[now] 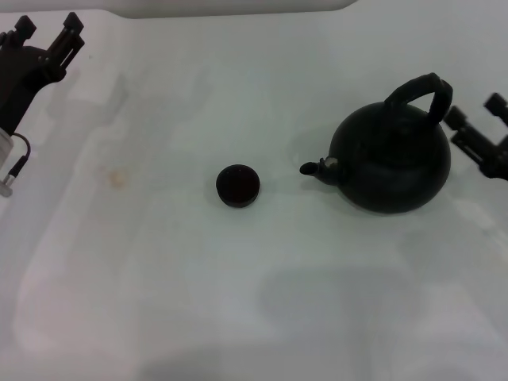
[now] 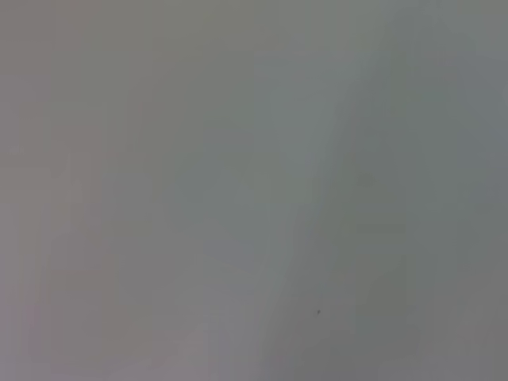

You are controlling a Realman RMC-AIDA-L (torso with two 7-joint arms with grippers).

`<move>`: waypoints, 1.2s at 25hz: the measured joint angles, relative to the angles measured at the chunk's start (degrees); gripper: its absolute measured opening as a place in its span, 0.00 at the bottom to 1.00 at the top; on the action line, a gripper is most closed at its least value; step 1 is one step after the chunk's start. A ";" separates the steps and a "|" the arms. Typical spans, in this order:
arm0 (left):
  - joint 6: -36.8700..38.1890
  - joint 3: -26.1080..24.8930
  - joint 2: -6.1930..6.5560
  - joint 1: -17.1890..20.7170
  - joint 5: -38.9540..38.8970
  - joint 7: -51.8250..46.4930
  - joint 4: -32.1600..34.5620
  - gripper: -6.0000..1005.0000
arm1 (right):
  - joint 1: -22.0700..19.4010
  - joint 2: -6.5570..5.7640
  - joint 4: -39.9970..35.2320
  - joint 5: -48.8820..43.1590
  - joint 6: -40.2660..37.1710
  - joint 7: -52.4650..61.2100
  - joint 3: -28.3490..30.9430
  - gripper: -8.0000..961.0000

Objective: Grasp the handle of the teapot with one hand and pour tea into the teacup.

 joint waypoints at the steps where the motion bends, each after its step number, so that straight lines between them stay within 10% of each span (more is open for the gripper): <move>1: 0.00 0.00 0.00 -0.01 0.00 0.09 0.04 0.83 | -0.59 0.01 0.01 0.53 -0.52 -0.02 0.73 0.87; 11: -0.50 -0.21 -0.07 -0.22 -2.03 0.06 -0.33 0.83 | 1.40 0.65 -0.52 4.89 0.93 -9.88 10.49 0.90; 20: -0.54 -0.02 -0.17 0.17 -4.69 0.99 -0.85 0.83 | 2.64 0.87 -3.74 23.47 4.02 -25.62 4.72 0.89; 30: -0.54 0.00 -0.17 -0.39 -4.67 1.04 -1.05 0.83 | 2.85 0.87 -3.78 23.72 6.55 -24.44 2.78 0.89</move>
